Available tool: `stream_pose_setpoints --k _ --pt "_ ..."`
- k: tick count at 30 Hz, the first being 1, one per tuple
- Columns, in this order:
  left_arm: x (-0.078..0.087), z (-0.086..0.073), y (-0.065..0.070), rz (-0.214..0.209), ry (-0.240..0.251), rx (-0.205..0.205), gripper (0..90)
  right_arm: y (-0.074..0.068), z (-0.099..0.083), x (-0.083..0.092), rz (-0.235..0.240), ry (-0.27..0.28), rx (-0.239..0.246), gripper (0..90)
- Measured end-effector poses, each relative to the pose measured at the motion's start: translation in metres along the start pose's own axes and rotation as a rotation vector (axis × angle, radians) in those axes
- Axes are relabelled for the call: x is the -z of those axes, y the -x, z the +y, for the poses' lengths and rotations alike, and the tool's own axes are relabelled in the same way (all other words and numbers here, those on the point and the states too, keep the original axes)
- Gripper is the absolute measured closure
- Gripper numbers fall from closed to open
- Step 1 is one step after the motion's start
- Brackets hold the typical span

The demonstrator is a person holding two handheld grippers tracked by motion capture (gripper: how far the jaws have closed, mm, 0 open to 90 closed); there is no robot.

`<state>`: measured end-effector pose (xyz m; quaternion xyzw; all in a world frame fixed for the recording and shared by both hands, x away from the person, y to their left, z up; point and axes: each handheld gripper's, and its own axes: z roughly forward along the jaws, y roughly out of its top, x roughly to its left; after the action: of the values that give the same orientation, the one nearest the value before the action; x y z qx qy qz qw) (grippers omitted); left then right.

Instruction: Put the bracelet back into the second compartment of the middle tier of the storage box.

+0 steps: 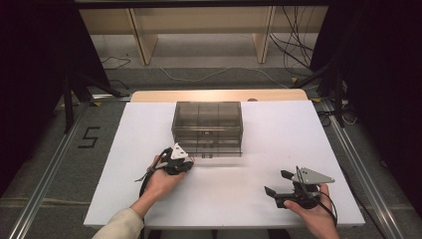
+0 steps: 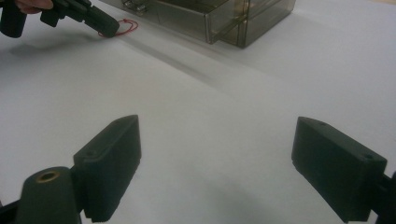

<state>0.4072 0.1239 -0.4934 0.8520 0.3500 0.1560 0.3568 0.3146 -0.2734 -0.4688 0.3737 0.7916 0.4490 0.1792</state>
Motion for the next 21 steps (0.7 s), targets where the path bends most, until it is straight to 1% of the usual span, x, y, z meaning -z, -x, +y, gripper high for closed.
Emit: stream_pose_setpoints --k 9,10,14,20,21 --pt "0.0006 0.0004 0.0006 0.001 0.000 0.002 89.6 0.0004 -0.0001 0.0004 0.000 0.002 0.001 16.6" --pt "0.0006 0.0004 0.0008 0.000 0.002 0.004 89.7 0.0008 -0.0001 0.0002 0.001 0.004 0.006 16.6" --pt "0.0019 0.0009 0.0014 -0.004 -0.006 -0.007 89.7 0.0005 -0.0001 0.0004 0.000 0.002 0.001 16.6" --pt "0.0055 0.0034 0.0036 -0.001 0.002 -0.015 89.7 0.0004 0.0000 0.0004 -0.001 0.002 0.000 16.6" --pt "0.0060 0.0036 0.0039 0.000 0.001 -0.017 89.7 0.0007 0.0000 0.0002 0.001 0.005 0.005 16.6"
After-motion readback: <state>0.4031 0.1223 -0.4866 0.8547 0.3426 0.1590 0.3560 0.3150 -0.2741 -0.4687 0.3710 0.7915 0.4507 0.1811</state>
